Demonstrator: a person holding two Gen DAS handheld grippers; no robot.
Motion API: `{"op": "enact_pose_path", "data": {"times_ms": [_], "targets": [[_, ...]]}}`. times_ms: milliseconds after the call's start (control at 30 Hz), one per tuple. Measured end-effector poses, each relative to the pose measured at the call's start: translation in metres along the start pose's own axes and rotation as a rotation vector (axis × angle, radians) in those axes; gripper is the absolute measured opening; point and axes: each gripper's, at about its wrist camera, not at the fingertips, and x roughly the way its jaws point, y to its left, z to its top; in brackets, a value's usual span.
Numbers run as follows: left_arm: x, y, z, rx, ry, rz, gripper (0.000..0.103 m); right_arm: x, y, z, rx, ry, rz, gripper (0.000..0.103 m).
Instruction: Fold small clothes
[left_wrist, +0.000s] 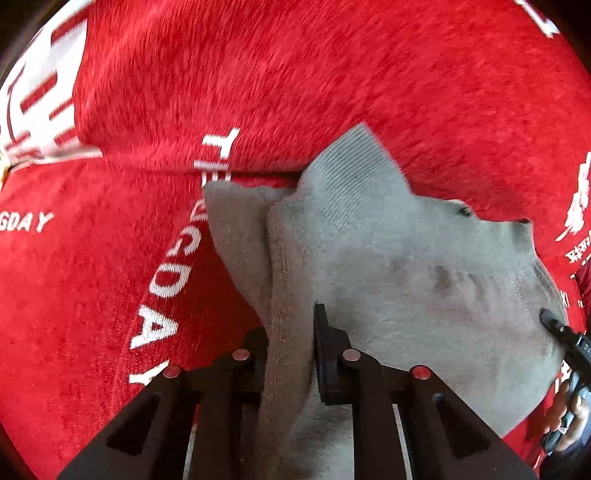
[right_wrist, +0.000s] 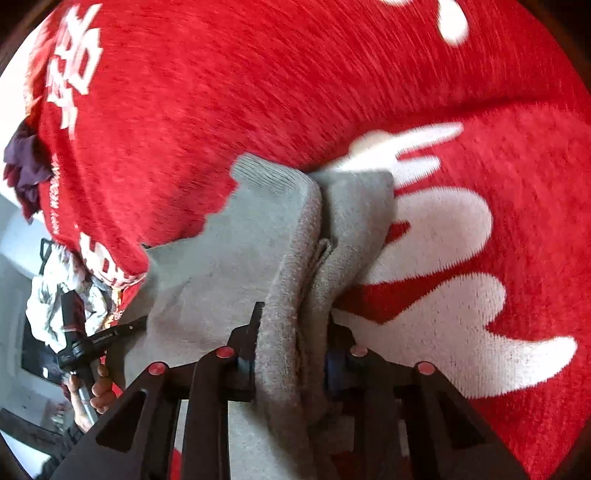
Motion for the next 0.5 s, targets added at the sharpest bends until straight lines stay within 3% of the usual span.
{"op": "enact_pose_path", "data": {"times_ms": [267,367,500], "targets": [[-0.061,-0.012,-0.004,-0.011,-0.056,-0.052,0.015,-0.043,0.054,0.002,-0.106,-0.055,-0.012,0.022],[-0.075,-0.014,-0.014,-0.016,-0.04,-0.075,0.015,-0.058,0.07,-0.004,-0.124,-0.051,-0.03,0.021],[-0.059,-0.009,-0.023,-0.006,0.003,-0.009,0.015,-0.065,0.062,-0.007,-0.115,-0.037,-0.073,0.022]]}}
